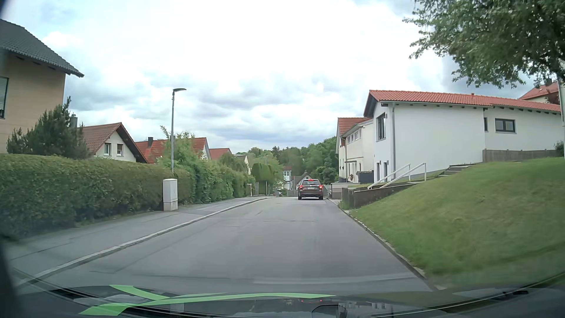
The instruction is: Follow the waypoints while adhering to traffic rules and regulations
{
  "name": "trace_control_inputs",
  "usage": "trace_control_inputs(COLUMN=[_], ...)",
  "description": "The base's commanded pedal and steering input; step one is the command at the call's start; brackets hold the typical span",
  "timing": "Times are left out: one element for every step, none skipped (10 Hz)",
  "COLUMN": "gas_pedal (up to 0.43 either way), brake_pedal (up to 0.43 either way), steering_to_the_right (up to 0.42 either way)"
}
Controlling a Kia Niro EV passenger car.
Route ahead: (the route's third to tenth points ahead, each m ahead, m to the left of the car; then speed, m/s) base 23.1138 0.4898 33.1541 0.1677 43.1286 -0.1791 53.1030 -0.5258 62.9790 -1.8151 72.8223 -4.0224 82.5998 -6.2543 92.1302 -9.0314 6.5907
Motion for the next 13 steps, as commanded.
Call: trace_control_inputs(gas_pedal=[0.0,0.0,0.0,0.0,0.0,0.0,0.0,0.0,0.0,0.0,0.0,0.0,0.0], brake_pedal=[0.0,0.018,0.055,0.189,0.244,0.28,0.287,0.287,0.28,0.262,0.256,0.232,0.207], steering_to_the_right=[-0.001,-0.001,-0.001,-0.001,-0.001,-0.001,-0.001,-0.001,-0.001,-0.001,-0.001,0.0,0.004])
